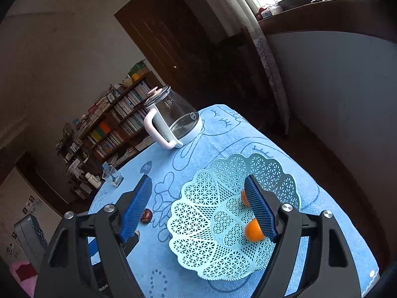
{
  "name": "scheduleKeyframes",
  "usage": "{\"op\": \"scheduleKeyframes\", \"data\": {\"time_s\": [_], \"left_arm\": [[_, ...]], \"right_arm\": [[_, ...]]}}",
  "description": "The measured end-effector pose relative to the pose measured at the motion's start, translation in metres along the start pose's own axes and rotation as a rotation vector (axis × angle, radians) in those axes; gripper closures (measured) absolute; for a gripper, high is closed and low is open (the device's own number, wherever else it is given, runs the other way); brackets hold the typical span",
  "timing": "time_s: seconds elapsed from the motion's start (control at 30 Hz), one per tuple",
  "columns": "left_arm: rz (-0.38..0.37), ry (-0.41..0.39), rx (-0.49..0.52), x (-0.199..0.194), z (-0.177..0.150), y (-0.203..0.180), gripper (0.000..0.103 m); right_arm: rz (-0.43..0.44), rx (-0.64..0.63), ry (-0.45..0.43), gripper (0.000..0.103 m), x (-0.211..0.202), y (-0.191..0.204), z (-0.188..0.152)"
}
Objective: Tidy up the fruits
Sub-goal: 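Lower the held orange into the blue basket and open the left gripper, then move the left gripper to the fruit cluster and grasp an orange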
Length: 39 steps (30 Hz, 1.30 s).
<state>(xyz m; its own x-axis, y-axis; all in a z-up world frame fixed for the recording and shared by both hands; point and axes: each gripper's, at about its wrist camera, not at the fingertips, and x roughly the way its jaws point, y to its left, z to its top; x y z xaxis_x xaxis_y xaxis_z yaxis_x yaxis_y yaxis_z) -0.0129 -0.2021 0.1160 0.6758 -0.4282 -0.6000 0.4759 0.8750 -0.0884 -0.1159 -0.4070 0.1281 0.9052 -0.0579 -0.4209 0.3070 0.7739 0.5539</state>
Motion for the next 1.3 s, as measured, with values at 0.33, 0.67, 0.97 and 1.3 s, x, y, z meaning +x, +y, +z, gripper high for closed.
{"op": "scheduleKeyframes", "data": {"time_s": [0.33, 0.67, 0.97, 1.3], "left_arm": [[0.073, -0.04, -0.064, -0.018, 0.004, 0.04, 0.009], [0.154, -0.061, -0.156, -0.034, 0.004, 0.097, 0.009], [0.226, -0.048, -0.229, -0.035, -0.004, 0.14, 0.009], [0.278, 0.027, -0.271, -0.009, -0.022, 0.17, 0.009]], "right_arm": [[0.069, -0.046, -0.03, 0.023, -0.006, 0.021, -0.007], [0.078, -0.096, -0.007, 0.023, 0.0, 0.038, -0.019], [0.079, -0.129, 0.01, 0.023, 0.007, 0.049, -0.028], [0.091, -0.187, 0.055, 0.023, 0.023, 0.067, -0.043]]}}
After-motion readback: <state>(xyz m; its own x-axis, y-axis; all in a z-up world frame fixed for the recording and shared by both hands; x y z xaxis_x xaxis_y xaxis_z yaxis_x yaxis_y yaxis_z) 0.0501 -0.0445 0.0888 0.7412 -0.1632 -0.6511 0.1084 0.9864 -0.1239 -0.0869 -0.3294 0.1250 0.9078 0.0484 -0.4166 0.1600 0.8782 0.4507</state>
